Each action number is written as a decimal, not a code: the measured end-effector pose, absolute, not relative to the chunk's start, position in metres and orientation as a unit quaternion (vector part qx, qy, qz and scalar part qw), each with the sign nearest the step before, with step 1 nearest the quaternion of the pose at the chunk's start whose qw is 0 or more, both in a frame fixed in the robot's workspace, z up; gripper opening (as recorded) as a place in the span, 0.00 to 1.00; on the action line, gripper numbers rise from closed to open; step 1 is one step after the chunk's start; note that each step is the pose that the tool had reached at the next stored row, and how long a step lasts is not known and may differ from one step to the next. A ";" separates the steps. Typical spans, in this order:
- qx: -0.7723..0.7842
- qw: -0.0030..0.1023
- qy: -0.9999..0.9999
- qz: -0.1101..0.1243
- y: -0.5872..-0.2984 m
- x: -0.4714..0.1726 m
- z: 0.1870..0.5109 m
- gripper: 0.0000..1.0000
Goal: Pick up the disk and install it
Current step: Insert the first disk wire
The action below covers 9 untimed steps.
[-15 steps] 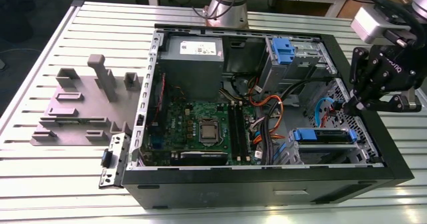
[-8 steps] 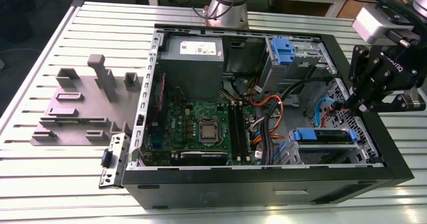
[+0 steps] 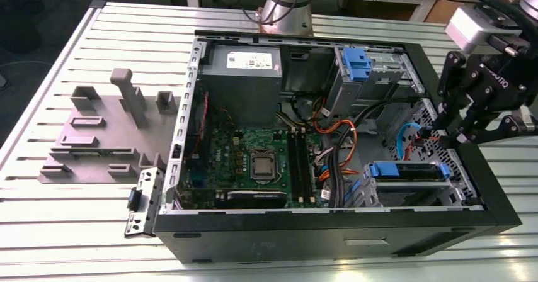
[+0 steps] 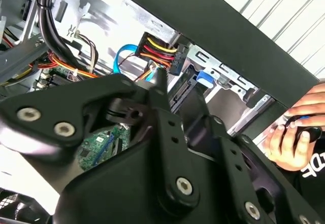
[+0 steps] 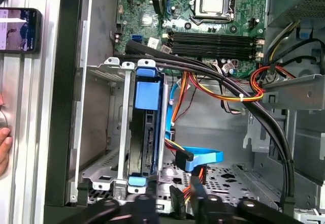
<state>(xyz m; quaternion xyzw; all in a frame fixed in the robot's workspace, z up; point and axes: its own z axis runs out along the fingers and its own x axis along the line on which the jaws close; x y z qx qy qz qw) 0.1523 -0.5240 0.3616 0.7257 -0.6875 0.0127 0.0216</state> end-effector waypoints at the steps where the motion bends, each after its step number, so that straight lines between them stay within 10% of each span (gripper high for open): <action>1: 0.727 0.022 -0.687 0.013 -0.524 0.152 0.361 0.37; 9: 0.728 0.037 -0.684 0.028 -0.515 0.153 0.356 0.43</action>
